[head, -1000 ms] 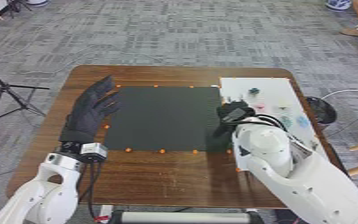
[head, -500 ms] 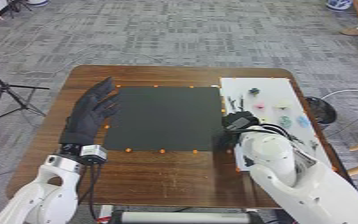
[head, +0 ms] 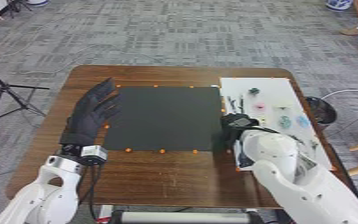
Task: Arrange flowers
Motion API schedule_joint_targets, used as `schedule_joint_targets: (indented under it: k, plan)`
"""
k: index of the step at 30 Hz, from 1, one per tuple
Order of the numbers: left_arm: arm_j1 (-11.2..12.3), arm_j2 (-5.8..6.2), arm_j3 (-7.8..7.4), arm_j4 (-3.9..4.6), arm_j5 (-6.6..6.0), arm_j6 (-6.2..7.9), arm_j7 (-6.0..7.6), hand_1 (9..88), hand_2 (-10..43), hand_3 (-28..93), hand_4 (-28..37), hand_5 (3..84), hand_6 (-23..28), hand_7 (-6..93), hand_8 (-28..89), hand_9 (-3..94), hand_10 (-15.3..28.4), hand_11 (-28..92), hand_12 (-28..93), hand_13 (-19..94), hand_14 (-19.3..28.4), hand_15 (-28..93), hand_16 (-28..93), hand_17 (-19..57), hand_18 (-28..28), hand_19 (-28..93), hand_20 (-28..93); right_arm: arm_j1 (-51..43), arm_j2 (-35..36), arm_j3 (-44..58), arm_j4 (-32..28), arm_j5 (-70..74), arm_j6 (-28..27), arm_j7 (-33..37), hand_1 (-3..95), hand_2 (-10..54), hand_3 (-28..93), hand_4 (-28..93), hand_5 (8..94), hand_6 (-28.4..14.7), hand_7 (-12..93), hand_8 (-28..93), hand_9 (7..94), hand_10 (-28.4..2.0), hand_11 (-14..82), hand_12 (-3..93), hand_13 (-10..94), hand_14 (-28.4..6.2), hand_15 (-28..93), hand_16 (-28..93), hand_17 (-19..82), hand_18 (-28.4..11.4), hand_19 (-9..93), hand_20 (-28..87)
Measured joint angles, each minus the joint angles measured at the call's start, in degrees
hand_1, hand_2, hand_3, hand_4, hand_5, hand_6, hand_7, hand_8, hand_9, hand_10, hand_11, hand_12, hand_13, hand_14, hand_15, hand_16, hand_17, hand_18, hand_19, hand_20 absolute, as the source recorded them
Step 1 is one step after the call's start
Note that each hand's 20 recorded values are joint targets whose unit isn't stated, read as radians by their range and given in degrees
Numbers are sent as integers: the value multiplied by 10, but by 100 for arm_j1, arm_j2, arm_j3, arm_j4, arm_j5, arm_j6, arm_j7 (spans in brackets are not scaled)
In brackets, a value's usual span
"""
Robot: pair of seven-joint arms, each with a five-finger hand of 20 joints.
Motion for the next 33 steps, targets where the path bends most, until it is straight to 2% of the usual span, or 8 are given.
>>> schedule_joint_targets:
  k: [11, 18, 21, 27, 29, 33]
  plan:
    - [-7, 6, -16, -1, -13, 10, 20, 256, -68, 584, -283, 242, 20, 197, -99, 203, 96, 115, 213, 181, 130, 159, 79, -129, 225, 437, 73, 35, 5, -349, -37, 326, 1491, -306, 369, -95, 883, -86, 737, -8, 539, 310, 799, -83, 727, 633, 729, -105, 912, 447, 346, -220, 897, 372]
    - [-153, 92, 73, 40, -34, 11, 27, 253, -69, 590, -283, 244, 20, 198, -100, 206, 97, 115, 212, 182, 131, 159, 78, -127, 227, 442, 76, 820, -393, -879, 182, 356, 1656, -340, 370, -95, 885, -84, 741, -11, 535, 308, 801, -85, 725, 632, 730, -106, 912, 447, 346, -221, 898, 371]
    - [-336, 174, 185, 102, -37, -3, 28, 251, -71, 594, -283, 243, 20, 199, -100, 206, 97, 114, 212, 182, 131, 158, 78, -126, 229, 442, 75, 1124, -768, -1108, 528, 247, 1662, -335, 369, -95, 884, -81, 745, -11, 531, 307, 806, -85, 723, 628, 732, -106, 912, 445, 348, -221, 899, 371]
    - [-913, 303, 456, 234, -25, -28, 72, 246, -75, 599, -283, 244, 20, 197, -100, 206, 97, 113, 212, 182, 131, 157, 78, -125, 229, 443, 73, 1425, -1570, -1619, 1266, -176, 1803, -53, 370, -95, 881, -75, 752, -11, 524, 304, 813, -86, 718, 627, 738, -107, 912, 440, 352, -224, 903, 368]
    - [-1132, 351, 596, 288, -24, -16, 153, 246, -75, 600, -283, 244, 20, 196, -100, 207, 97, 113, 212, 182, 131, 157, 78, -125, 229, 443, 72, 1434, -1837, -1724, 1475, -287, 1847, -13, 371, -95, 880, -73, 755, -11, 521, 305, 815, -86, 716, 627, 739, -108, 911, 440, 353, -225, 904, 367]
    - [-1620, 454, 999, 419, -20, -18, 320, 246, -74, 599, -283, 244, 20, 196, -100, 206, 98, 112, 212, 181, 131, 157, 78, -126, 229, 443, 72, 1436, -2364, -1858, 1919, -358, 1997, 12, 372, -95, 879, -72, 760, -11, 515, 306, 819, -85, 714, 626, 743, -107, 911, 439, 355, -227, 908, 365]
